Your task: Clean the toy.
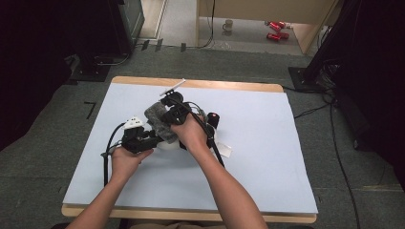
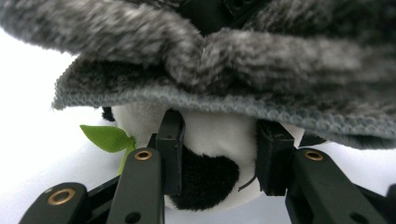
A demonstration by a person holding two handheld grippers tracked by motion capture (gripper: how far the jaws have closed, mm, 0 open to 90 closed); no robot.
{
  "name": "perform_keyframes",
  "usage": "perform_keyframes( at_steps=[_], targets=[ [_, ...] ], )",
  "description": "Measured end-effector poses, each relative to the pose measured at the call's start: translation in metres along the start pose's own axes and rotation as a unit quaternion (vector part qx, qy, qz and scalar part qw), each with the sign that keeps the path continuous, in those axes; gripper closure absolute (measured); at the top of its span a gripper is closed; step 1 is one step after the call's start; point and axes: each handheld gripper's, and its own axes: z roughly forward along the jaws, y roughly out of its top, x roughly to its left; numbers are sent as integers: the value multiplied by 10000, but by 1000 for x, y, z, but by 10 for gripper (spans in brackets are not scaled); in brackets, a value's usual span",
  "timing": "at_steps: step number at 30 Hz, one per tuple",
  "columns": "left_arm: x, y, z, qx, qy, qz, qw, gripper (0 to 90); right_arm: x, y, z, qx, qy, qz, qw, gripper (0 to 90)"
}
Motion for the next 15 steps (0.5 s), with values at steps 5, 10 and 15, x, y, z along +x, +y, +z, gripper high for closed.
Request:
perform_keyframes(
  at_steps=[5,10,15],
  targets=[
    [-4,0,2,8,71,140,9999,608,-11,-4,-3,54,-96,1,9999,805],
    [-3,0,2,-1,13,81,10000,609,-19,-5,-7,63,-226,35,9997,805],
    [-1,0,1,-32,-62,17,10000,608,-33,-3,-9,-48,-209,290,9993,806]
  ],
)
